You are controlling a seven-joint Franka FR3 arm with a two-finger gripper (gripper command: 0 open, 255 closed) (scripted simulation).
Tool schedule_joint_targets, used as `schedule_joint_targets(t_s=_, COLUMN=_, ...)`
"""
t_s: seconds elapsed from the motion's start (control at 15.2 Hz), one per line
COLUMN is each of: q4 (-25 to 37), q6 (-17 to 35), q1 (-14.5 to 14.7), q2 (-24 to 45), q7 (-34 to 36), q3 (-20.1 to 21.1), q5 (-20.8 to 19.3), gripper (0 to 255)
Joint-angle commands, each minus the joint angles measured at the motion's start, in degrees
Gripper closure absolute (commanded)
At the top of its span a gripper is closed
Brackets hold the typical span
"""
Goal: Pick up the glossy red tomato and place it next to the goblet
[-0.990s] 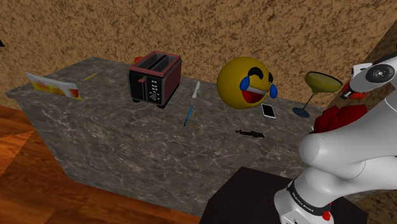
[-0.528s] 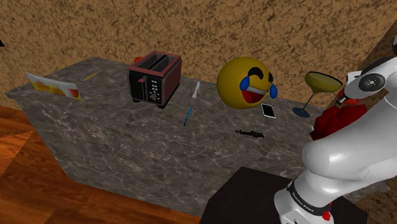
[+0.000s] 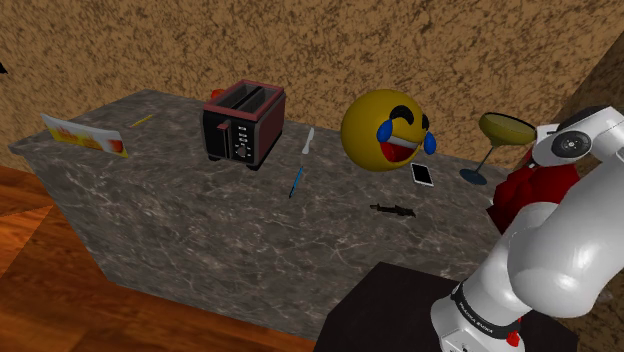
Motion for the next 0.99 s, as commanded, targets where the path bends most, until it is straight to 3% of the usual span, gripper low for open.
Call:
schedule_joint_targets(t_s=0.0, q4=-0.82, q6=-2.03, q1=6.48, q2=-2.01, q7=-2.60, q3=-6.52, q5=0.73, gripper=255)
schedule_joint_targets(t_s=0.4, q4=-2.94, q6=-7.86, q1=13.65, q2=-8.20, q7=-8.51, q3=-13.76, q5=1.97, gripper=255)
schedule_joint_targets(t_s=0.86, q4=-4.42, q6=-14.00, q1=20.27, q2=-14.30, q7=-10.99, q3=-20.59, q5=0.22, gripper=255)
schedule_joint_targets(t_s=0.92, q4=-4.45, q6=-14.08, q1=19.95, q2=-14.53, q7=-11.36, q3=-20.29, q5=0.37, gripper=255)
